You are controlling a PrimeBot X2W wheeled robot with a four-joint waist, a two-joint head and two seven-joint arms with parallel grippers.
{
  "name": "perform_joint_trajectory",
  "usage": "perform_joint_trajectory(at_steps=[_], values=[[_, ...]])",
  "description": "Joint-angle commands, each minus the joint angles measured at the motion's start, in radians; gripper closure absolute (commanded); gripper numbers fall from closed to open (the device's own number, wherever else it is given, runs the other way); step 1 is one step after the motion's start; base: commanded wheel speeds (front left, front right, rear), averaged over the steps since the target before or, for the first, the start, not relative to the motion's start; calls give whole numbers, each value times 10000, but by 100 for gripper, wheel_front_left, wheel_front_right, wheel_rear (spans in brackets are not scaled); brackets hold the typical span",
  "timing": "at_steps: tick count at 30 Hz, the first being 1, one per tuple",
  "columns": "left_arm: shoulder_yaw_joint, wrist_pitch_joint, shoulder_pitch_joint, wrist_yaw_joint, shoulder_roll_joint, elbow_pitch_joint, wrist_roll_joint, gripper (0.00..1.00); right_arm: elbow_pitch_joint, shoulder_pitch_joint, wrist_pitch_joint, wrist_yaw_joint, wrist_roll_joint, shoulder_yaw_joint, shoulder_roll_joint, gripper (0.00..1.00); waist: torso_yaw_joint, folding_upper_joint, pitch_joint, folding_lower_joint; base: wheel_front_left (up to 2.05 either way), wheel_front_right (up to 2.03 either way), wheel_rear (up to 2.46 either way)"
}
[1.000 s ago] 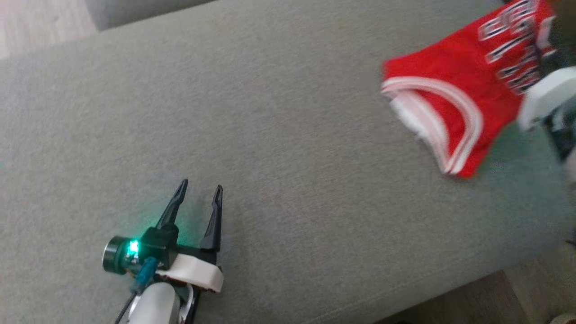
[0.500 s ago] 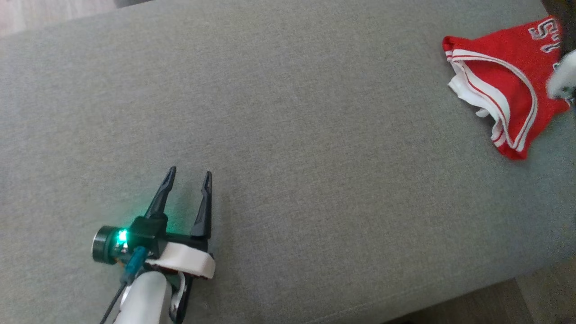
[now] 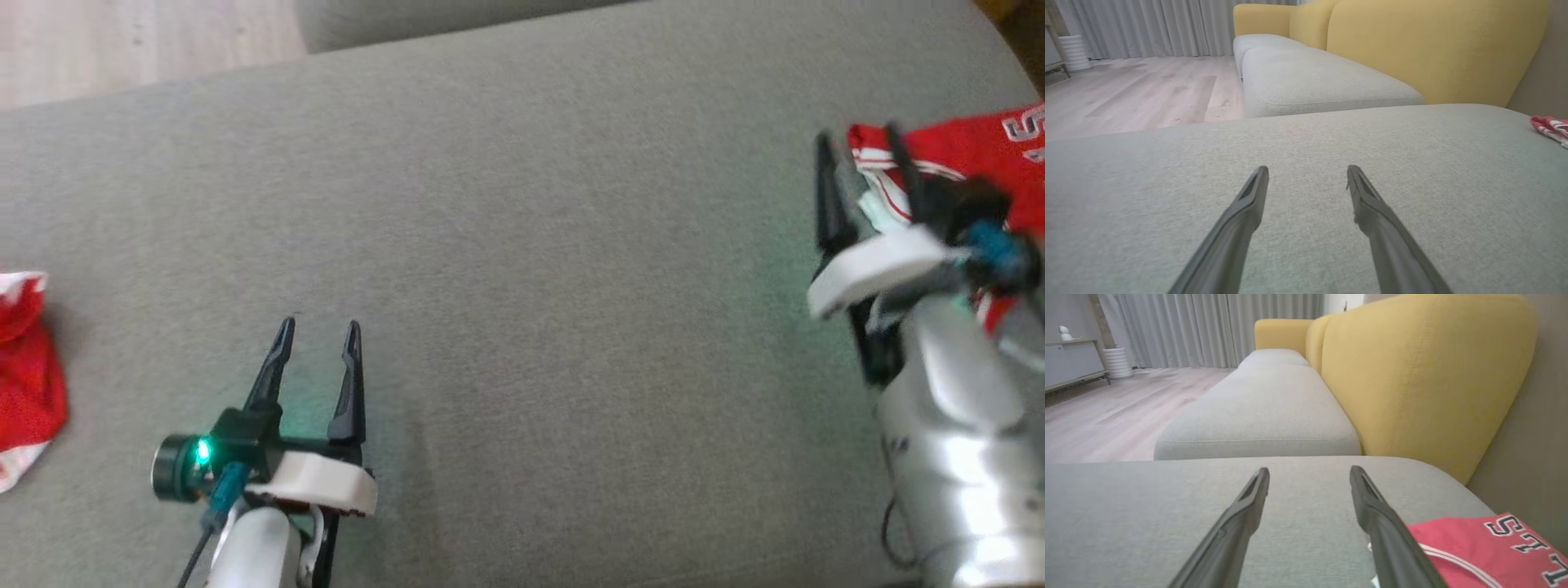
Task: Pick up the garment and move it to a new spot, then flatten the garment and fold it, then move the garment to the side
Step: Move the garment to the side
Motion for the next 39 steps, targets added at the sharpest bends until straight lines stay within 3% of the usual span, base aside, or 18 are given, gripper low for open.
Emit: perform_joint_trajectory(at_steps=[1,15,39], values=[[297,-95,-68,72,36,-337,-47,0,-436,-7,-105,-7,43,235,73,0,230,0,-217,1,0,0,0],[539,-95,556,346,34,-270,-374,0,-1309,2635,-106,-7,558,289,603,0,998,0,-1054,1,0,0,0],[961,-95,1258,497,34,-217,-571,0,-1398,3404,-106,-7,1078,930,608,0,1396,0,-1715,1,0,0,0]])
